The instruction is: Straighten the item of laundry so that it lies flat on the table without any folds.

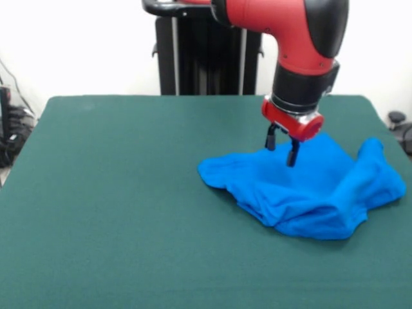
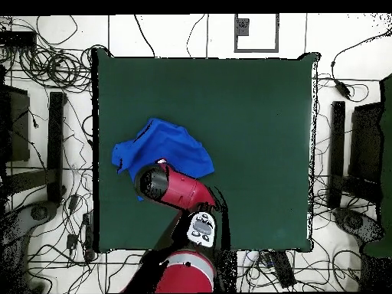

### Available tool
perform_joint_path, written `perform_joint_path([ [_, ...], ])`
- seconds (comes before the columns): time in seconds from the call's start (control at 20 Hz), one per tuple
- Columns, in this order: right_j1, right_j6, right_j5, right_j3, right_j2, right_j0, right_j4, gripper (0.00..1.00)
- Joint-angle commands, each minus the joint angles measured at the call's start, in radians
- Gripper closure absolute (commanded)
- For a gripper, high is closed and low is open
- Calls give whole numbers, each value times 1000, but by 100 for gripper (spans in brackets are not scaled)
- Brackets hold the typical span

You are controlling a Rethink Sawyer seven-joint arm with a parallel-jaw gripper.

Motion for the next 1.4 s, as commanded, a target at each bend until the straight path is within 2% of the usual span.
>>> perform_joint_path([
  [0.05, 56, 76, -83, -52, 127, -8, -34, 0],
  [1.0, 123, 65, -177, -68, 169, -84, -122, 0],
  [1.4, 220, 51, -211, -139, 161, -100, -175, 0],
])
